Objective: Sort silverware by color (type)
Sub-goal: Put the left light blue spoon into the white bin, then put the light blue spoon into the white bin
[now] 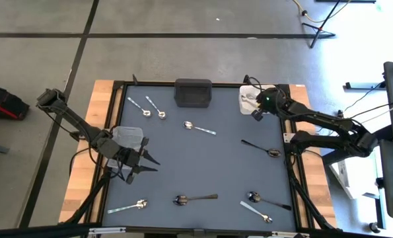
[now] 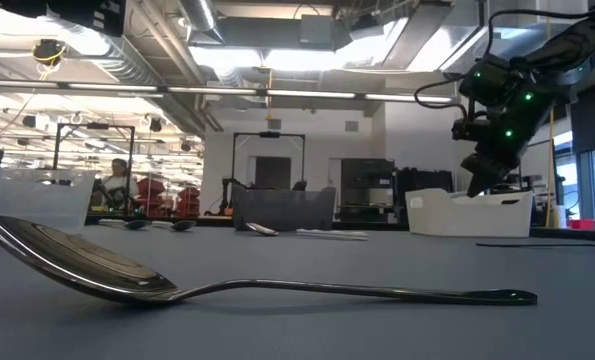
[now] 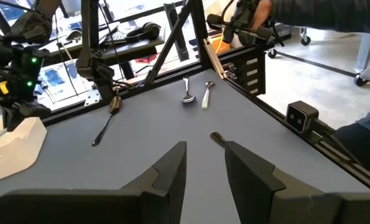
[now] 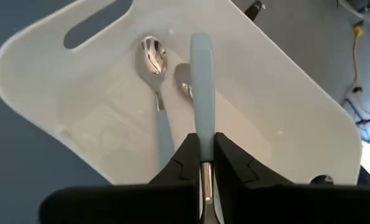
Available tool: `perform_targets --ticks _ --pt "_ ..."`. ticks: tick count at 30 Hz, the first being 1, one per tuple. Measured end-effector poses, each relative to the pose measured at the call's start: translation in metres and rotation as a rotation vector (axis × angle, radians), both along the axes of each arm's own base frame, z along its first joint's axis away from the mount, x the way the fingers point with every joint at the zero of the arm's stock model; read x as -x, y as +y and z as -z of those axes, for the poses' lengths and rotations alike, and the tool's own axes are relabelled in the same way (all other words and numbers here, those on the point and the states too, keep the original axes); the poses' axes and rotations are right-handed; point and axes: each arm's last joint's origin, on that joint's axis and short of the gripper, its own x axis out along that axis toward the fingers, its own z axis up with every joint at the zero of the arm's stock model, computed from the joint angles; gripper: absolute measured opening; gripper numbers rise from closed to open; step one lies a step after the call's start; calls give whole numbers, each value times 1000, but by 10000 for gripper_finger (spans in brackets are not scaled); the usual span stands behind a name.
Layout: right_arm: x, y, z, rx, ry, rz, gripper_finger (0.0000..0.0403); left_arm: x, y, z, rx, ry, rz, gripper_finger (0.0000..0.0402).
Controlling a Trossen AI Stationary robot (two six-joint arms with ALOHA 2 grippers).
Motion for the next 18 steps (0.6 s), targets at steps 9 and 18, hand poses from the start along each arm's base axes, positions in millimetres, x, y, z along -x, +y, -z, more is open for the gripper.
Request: perform_targets --ticks 9,18 --pt "-4 -1 -26 -77 -54 21 131 0 0 0 -7 1 2 105" --pt "-34 45 -94 -246 -374 -249 165 0 0 0 21 5 0 105"
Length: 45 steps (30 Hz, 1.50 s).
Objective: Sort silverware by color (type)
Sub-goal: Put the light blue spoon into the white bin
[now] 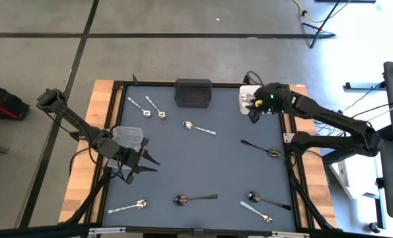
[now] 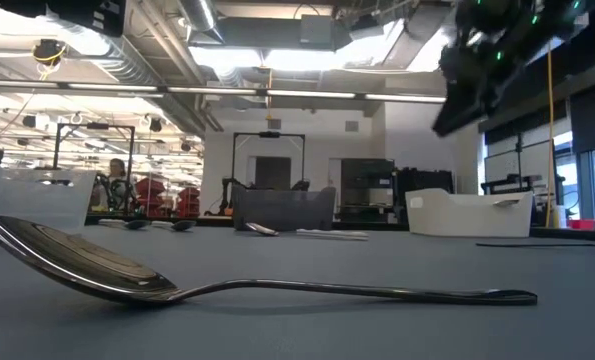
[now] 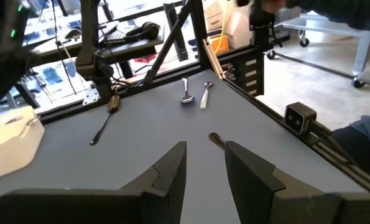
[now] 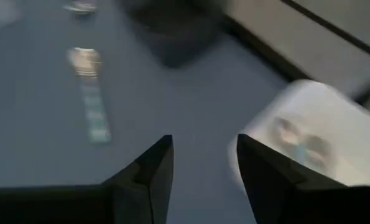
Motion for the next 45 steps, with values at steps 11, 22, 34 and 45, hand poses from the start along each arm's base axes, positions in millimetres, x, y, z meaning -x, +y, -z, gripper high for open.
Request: perform_targets --ticks 11,22,34,45 --pt "-24 108 7 -122 -8 -194 146 1 -2 1 63 34 67 105" --pt "-29 209 40 -348 22 -246 135 1 -3 1 65 35 73 105" --pt "-58 305 14 -494 86 -312 113 1 -3 -1 75 17 74 105" --pt "-68 356 25 -517 267 -292 106 1 -3 -1 67 11 67 105"
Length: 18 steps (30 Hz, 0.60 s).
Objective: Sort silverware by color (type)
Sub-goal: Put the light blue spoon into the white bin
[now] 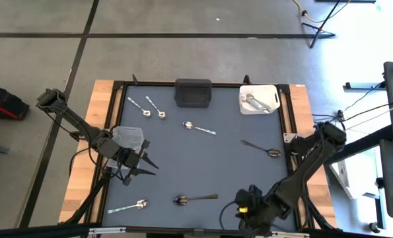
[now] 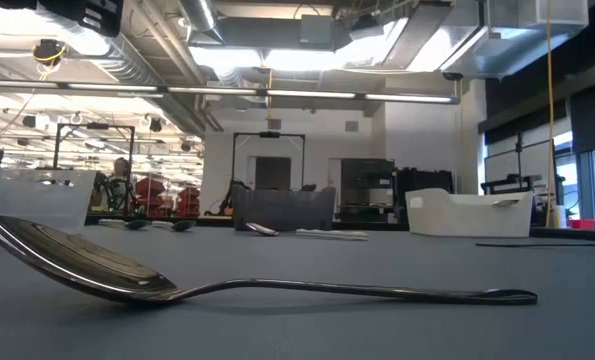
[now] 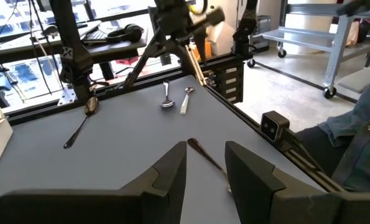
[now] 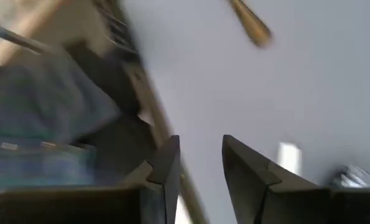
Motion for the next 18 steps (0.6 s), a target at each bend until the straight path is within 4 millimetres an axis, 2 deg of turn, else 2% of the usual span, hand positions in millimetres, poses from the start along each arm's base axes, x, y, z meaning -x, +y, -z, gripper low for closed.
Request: perform_targets --ticks 6,12,18 --pt "17 1 24 102 226 55 106 0 1 0 -4 -3 -18 105" --pt "22 11 40 119 292 53 106 0 1 0 -5 -2 -26 105" --pt "18 16 62 157 359 25 106 0 1 0 -4 -1 -26 105"
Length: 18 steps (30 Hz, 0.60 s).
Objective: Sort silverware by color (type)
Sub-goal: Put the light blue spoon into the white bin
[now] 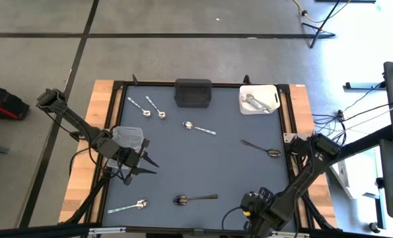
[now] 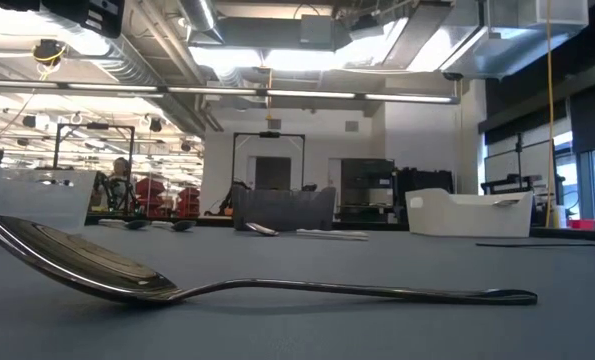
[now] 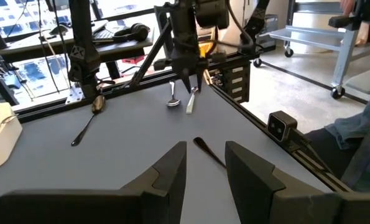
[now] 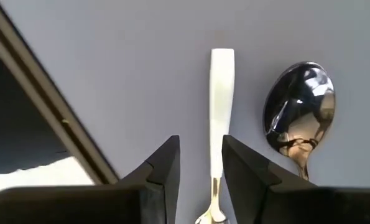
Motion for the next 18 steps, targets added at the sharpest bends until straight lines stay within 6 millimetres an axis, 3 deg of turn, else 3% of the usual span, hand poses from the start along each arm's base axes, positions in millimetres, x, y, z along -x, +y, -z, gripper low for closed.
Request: perform_targets --ticks 14,18 --pt "-3 -2 39 85 53 -47 106 0 0 0 -1 0 -2 105" --pt "-6 -5 43 64 50 -66 87 0 0 0 -1 0 -3 105"
